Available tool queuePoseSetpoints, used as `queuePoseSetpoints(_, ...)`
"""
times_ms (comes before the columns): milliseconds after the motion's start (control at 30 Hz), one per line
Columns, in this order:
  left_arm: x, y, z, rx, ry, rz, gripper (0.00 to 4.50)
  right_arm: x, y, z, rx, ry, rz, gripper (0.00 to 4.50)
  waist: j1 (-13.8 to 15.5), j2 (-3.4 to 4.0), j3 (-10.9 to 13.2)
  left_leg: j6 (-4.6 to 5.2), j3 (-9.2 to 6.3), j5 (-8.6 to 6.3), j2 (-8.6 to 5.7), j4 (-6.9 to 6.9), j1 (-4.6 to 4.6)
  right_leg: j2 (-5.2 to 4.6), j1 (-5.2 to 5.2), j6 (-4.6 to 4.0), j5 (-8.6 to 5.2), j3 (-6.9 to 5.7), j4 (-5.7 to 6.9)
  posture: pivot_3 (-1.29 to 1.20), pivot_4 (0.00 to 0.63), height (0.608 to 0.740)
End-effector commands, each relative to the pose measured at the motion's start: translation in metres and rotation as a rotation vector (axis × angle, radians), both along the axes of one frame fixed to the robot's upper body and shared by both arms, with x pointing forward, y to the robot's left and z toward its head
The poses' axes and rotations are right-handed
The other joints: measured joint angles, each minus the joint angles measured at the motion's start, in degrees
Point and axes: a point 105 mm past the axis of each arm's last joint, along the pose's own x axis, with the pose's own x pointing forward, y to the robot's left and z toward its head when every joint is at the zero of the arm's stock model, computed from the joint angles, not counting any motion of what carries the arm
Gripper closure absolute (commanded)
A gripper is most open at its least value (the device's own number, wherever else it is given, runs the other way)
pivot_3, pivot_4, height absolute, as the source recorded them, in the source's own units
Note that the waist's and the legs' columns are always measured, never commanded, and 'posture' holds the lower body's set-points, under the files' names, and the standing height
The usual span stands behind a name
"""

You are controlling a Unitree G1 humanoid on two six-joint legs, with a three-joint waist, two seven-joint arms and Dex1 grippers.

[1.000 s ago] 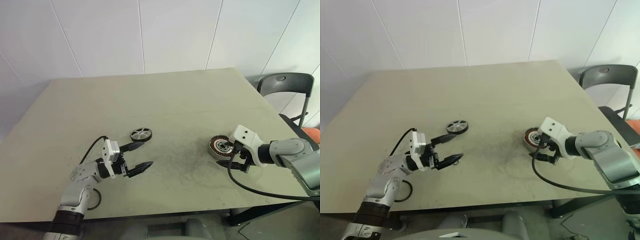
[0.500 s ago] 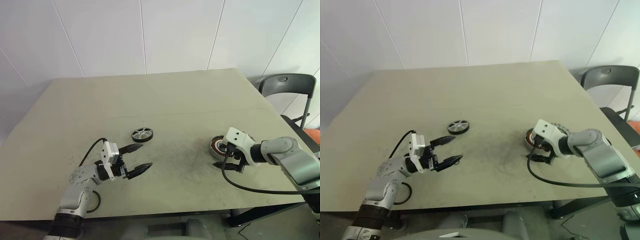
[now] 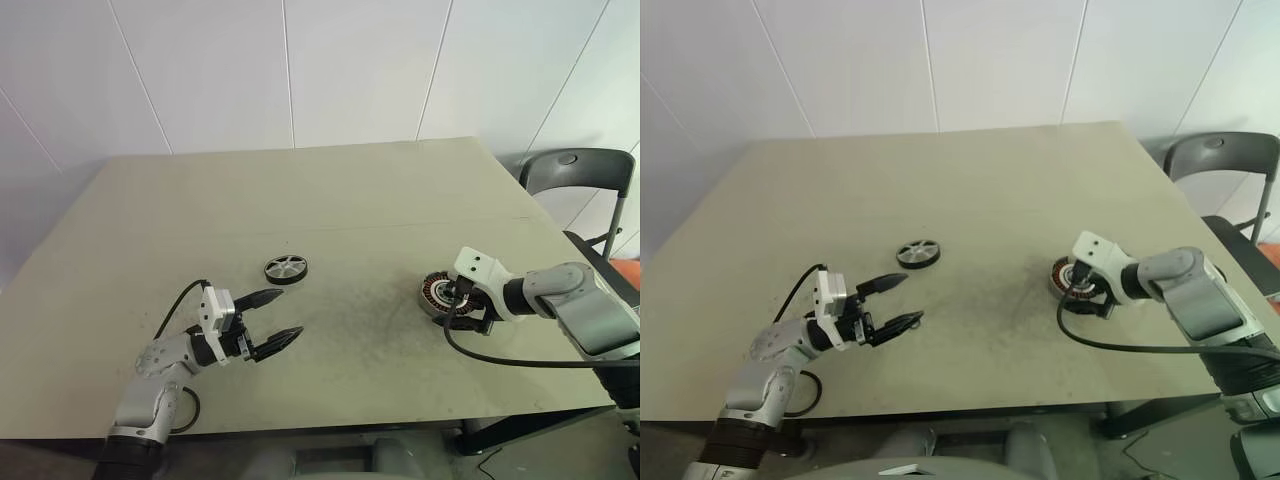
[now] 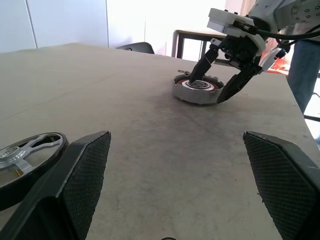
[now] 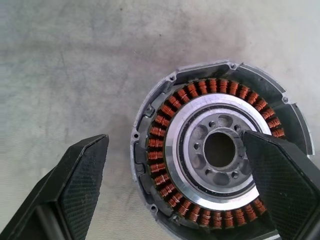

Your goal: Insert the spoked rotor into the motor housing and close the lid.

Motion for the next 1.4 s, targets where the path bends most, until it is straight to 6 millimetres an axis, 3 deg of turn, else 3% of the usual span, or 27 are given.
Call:
queuePoseSetpoints(33,0.002,0.001,0.012,-0.009,-0.053,-0.002,0.0,-0.006,0.009,0.007,0.049,0.014,0.036,0.02,0.03,0.0,0.0,0.02,0.0,-0.01,0.0,-0.01,-0.01,0.0,-0.01,0.0,0.0,0.0,0.0,0.0,0.0,0.74)
queuePoseSetpoints(433,0.002,0.001,0.011,-0.007,-0.05,-0.009,0.0,-0.008,0.01,0.03,0.079,-0.025,0.048,0.02,-0.01,0.0,0.0,0.09,0.05,-0.06,0.0,0.01,-0.03,-0.02,-0.02,0.02,-0.01,0.0,-0.07,0.0,0.0,0.74)
queuePoseSetpoints(1067,0.0,0.001,0.012,-0.005,-0.05,-0.008,0.0,-0.011,-0.005,0.006,0.038,0.03,-0.004,0.02,-0.01,0.0,0.0,0.1,0.08,-0.07,0.01,0.01,-0.03,-0.03,-0.03,0.01,0.0,0.0,-0.07,0.0,0.0,0.74)
queuePoseSetpoints(1400,-0.001,0.002,0.012,-0.005,-0.049,-0.005,0.0,-0.01,0.005,-0.001,0.069,0.045,0.007,0.02,0.0,-0.02,0.01,0.1,0.09,-0.07,0.01,0.01,-0.02,-0.03,-0.01,0.02,-0.01,0.0,-0.07,0.0,0.0,0.74)
